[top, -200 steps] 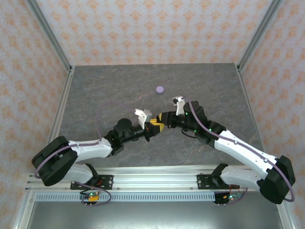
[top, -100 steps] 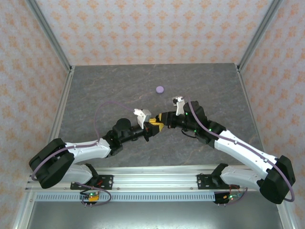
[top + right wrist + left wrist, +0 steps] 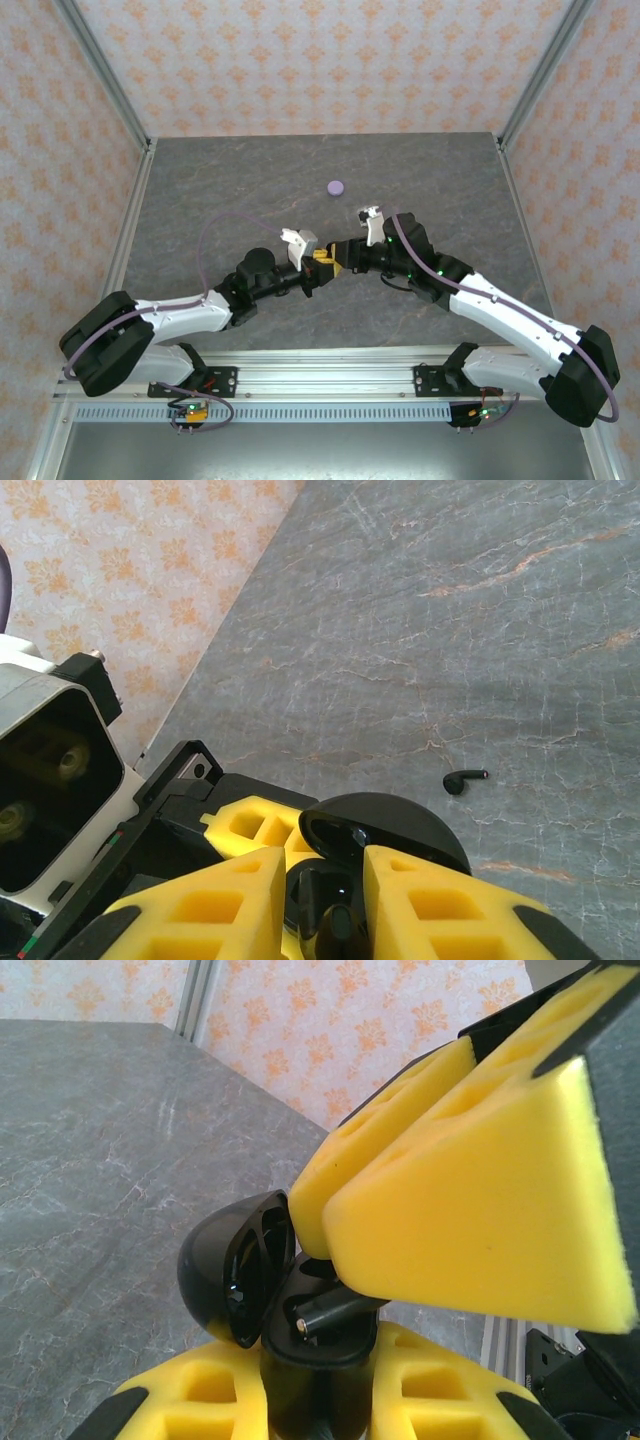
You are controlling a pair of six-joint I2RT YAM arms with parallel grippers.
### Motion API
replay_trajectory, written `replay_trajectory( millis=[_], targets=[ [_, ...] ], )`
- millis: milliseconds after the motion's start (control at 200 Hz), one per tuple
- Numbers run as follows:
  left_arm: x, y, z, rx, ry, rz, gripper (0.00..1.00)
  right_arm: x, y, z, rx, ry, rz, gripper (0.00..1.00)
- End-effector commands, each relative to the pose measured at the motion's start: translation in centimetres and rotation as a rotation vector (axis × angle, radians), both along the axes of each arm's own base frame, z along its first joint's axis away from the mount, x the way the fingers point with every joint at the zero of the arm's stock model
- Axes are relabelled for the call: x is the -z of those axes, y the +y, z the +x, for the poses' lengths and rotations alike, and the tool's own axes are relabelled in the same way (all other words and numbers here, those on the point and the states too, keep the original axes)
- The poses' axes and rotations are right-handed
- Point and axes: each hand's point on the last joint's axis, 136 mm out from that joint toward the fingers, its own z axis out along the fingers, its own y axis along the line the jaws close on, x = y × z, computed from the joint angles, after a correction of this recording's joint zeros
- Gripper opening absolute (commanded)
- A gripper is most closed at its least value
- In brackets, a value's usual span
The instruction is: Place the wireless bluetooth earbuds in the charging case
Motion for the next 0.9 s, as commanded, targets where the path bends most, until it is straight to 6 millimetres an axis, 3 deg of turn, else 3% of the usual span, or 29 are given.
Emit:
replay_trajectory(
  millis=[0,330,631,896],
  targets=[
    [-2.9,-0.2,0.2,-0.006,-0.073,-0.036,0.16,-1.1,0.4,-0.5,-0.034,-0.014,0.0,0.25],
    [-1.6,-0.1,0.0,0.009,-0.083,0.045,0.16,-1.3,-0.6,0.1,0.028,-0.02,-0.029,0.15],
    [-0.1,-0.3,-0.7,0.07,-0.122,0.159,0.16,-2.2,-1.4,-0.6,0.015,-0.032,-0.07,0.14],
    [0.4,-0.4,-1.4,0.126,-0.164,0.235,0.16,-1.7,-2.2,-1.6,-0.019,-0.01,-0.153,0.14]
  ],
)
